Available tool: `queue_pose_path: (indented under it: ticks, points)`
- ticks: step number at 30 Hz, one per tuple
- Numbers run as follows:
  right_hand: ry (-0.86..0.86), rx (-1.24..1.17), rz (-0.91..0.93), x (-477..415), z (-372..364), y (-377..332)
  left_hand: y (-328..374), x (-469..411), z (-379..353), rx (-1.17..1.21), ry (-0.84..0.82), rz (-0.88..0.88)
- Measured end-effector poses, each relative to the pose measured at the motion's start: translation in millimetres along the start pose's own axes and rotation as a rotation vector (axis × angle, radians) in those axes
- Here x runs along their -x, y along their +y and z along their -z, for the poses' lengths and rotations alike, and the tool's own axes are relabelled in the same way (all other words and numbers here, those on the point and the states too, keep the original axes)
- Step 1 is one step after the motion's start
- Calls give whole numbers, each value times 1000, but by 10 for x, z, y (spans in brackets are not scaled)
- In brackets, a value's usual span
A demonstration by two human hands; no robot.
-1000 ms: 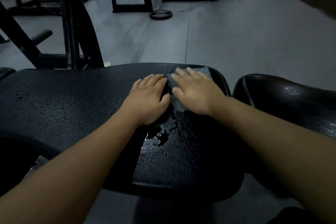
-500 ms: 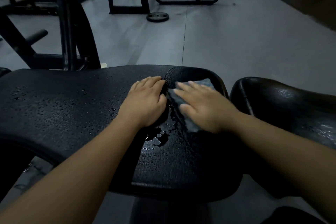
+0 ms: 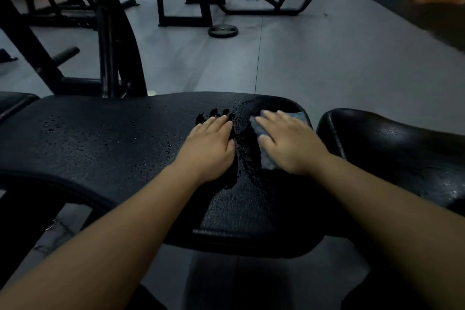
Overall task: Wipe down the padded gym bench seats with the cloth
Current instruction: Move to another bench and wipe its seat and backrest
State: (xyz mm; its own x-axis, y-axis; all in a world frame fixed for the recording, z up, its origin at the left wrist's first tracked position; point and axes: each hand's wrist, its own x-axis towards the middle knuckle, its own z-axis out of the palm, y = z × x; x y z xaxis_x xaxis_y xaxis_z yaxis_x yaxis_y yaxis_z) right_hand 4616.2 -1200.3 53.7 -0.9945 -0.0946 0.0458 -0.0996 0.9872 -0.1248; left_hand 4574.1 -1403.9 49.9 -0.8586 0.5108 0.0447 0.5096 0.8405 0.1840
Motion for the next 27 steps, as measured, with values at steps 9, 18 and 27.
queue_pose_path:
  ticks: [9,18,27]
  points:
    - [-57,-83,182,786,55,-244,19,73,-21,30,39,4]
    - [-9,-95,192,863,-5,-597,26,201,37,53,18,-17]
    - [213,-685,28,899,181,-610,42,247,66,76,55,-10]
